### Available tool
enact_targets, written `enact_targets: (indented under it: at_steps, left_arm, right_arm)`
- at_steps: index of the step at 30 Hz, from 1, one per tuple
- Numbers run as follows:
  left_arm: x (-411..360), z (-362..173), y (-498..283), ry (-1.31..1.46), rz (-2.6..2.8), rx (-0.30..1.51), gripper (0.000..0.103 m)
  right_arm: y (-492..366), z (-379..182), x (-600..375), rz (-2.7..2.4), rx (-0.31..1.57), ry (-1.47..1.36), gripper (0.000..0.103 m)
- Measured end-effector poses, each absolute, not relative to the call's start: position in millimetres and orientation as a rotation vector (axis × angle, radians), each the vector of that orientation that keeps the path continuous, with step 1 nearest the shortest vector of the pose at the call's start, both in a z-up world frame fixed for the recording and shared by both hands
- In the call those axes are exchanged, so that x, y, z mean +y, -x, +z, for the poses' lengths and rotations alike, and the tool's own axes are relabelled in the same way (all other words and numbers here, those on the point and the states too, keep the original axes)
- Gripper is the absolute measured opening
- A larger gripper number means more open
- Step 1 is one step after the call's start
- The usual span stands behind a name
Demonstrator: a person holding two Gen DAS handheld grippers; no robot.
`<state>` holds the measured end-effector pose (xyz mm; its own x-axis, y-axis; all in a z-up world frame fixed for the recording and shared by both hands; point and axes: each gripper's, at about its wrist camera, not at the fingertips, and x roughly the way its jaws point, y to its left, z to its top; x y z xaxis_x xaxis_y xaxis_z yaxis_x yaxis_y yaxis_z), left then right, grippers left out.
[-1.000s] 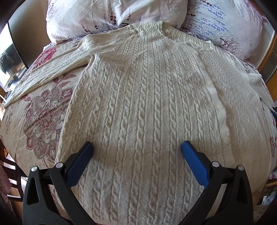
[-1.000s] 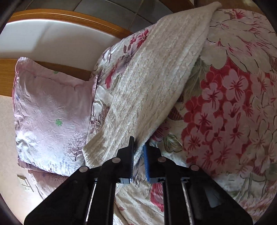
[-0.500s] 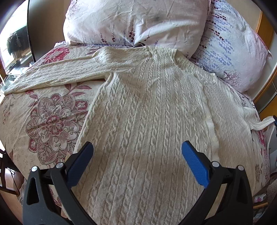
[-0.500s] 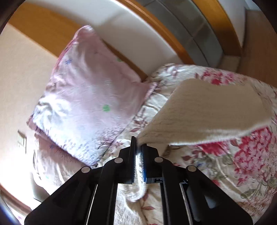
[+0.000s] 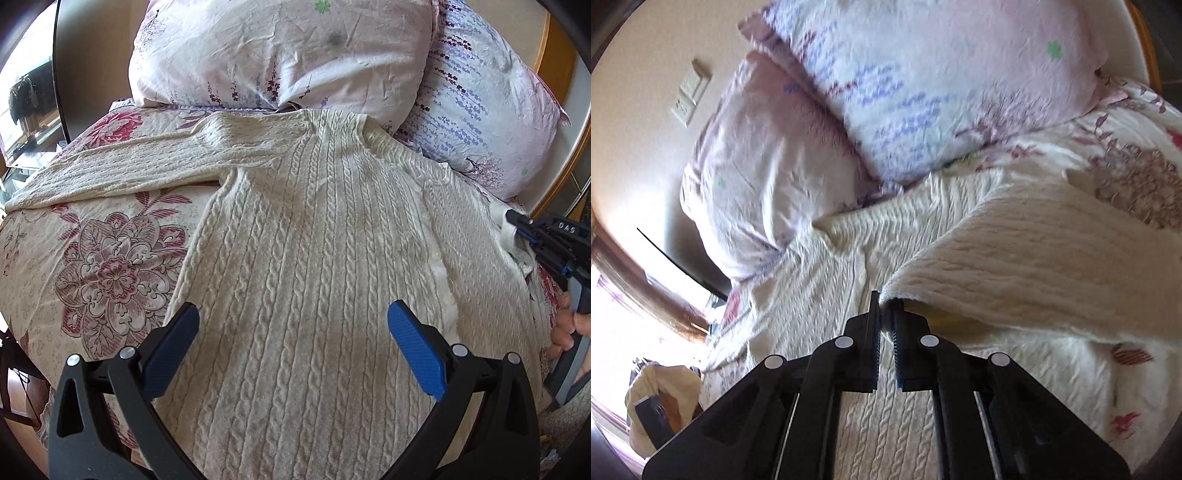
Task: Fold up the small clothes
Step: 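Carry the held sleeve across the cardigan body with the right gripper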
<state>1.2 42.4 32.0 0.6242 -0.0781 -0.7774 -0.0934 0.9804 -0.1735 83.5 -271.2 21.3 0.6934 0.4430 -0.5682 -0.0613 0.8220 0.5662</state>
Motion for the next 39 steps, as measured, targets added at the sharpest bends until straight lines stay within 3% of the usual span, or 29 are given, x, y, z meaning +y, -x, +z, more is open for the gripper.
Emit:
enact_targets:
  at_steps: [4,6,10,12,23,25,27,28,31,39]
  left_arm:
    - [44.5,31.7,0.6,0.209,0.012,0.897,0.101]
    - [44.6,31.3,1.0,0.21,0.008,0.897,0.101]
    - [43.0,32.7,1.6,0.209,-0.003,0.881,0.101]
    - [41.2,35.2,2.0,0.199,-0.011,0.859,0.101]
    - [37.3,39.6,-6.5,0.176,-0.063,0.817,0.101]
    - [41.2,40.2,-8.4,0.193,-0.066,0.815,0.101]
    - [46.6,40.0,-10.1,0.221,-0.07,0.816,0.101]
    - [50.4,39.7,-10.4,0.237,-0.074,0.815,0.101]
    - [64.3,38.6,-10.6,0.288,-0.079,0.811,0.101]
    - [107.6,40.0,-15.2,0.359,-0.057,0.804,0.101]
  right_arm:
    - [-87.2,-7.7,-244.5,0.287,0.887,-0.477,0.008]
    - [-83.4,-16.7,-246.3,0.287,0.939,-0.494,0.014]
    - [-64.9,-1.5,-273.9,0.292,0.902,-0.592,0.056]
    - [-48.9,11.2,-298.1,0.265,0.824,-0.671,0.058]
    - [-2.8,-40.6,-413.8,-0.069,0.713,-1.308,0.054]
    - [-9.2,-43.1,-417.6,-0.097,0.683,-1.304,0.047]
    - [-19.7,-43.1,-420.4,-0.122,0.67,-1.273,0.028]
    - [-24.7,-43.8,-422.0,-0.131,0.673,-1.256,0.008]
    - [-34.8,-31.4,-418.1,-0.157,0.646,-1.194,0.007]
    - [-80.1,75.7,-341.3,0.041,0.493,-0.91,0.007]
